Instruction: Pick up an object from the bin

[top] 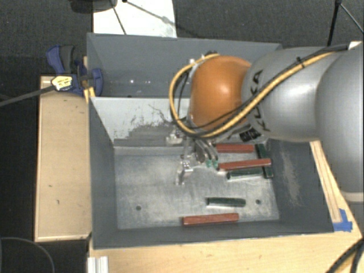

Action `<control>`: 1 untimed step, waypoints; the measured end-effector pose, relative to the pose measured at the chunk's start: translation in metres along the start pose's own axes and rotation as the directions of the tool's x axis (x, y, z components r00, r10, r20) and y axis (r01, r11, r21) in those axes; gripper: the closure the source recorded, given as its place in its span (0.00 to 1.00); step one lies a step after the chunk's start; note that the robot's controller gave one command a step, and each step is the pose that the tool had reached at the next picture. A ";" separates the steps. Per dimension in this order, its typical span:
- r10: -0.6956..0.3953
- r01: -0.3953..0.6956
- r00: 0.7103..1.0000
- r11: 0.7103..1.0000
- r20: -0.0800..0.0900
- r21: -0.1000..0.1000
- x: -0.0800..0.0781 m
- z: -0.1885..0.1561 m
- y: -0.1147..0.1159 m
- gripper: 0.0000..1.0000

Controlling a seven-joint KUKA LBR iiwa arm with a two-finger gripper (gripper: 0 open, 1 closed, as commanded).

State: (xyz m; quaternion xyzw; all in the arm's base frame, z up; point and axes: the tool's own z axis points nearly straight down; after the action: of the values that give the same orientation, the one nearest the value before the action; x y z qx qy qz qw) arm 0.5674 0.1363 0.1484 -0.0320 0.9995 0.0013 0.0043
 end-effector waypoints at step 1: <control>-0.239 0.239 0.971 0.971 -0.009 0.000 0.049 0.011 -0.026 0.00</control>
Offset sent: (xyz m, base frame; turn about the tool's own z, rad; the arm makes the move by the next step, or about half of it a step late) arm -0.0715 -0.0812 -0.0784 -0.1694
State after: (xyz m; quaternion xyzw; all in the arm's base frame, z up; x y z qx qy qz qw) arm 0.5205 0.1071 0.1366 -0.1521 0.9884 0.0003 -0.0002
